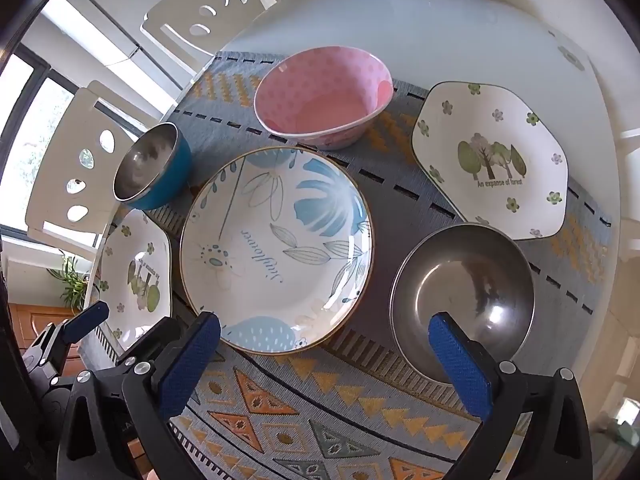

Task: Organize plates and bowls

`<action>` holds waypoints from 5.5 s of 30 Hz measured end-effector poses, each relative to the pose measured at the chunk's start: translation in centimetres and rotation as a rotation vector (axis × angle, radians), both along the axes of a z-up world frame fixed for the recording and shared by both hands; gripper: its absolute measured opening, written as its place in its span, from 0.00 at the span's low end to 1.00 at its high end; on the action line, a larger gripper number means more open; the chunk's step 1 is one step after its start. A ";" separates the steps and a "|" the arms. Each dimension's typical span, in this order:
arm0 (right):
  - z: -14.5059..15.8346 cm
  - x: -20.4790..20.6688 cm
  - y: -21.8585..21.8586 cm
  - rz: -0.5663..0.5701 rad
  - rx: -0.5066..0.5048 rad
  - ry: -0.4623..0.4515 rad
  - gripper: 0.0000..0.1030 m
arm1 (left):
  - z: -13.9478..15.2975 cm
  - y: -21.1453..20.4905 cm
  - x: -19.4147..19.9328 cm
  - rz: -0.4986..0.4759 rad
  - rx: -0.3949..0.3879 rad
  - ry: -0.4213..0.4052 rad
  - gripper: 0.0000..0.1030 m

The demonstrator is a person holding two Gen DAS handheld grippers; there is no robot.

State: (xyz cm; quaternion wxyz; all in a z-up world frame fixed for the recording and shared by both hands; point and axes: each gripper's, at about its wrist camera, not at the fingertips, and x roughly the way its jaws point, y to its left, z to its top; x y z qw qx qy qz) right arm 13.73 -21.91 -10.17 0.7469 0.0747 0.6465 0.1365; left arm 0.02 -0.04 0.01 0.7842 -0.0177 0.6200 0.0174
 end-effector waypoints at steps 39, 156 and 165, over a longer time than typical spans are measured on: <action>0.4 -0.4 2.0 0.022 -0.002 0.007 1.00 | 0.5 0.7 -0.5 -0.022 0.042 -0.017 0.99; -7.8 -6.0 0.3 -0.233 -0.065 0.038 0.35 | -10.4 -7.3 8.9 -0.498 -0.028 0.027 0.56; -7.4 -10.9 -2.4 -0.186 -0.054 0.056 0.36 | -12.0 -7.9 4.5 -0.492 -0.027 0.058 0.56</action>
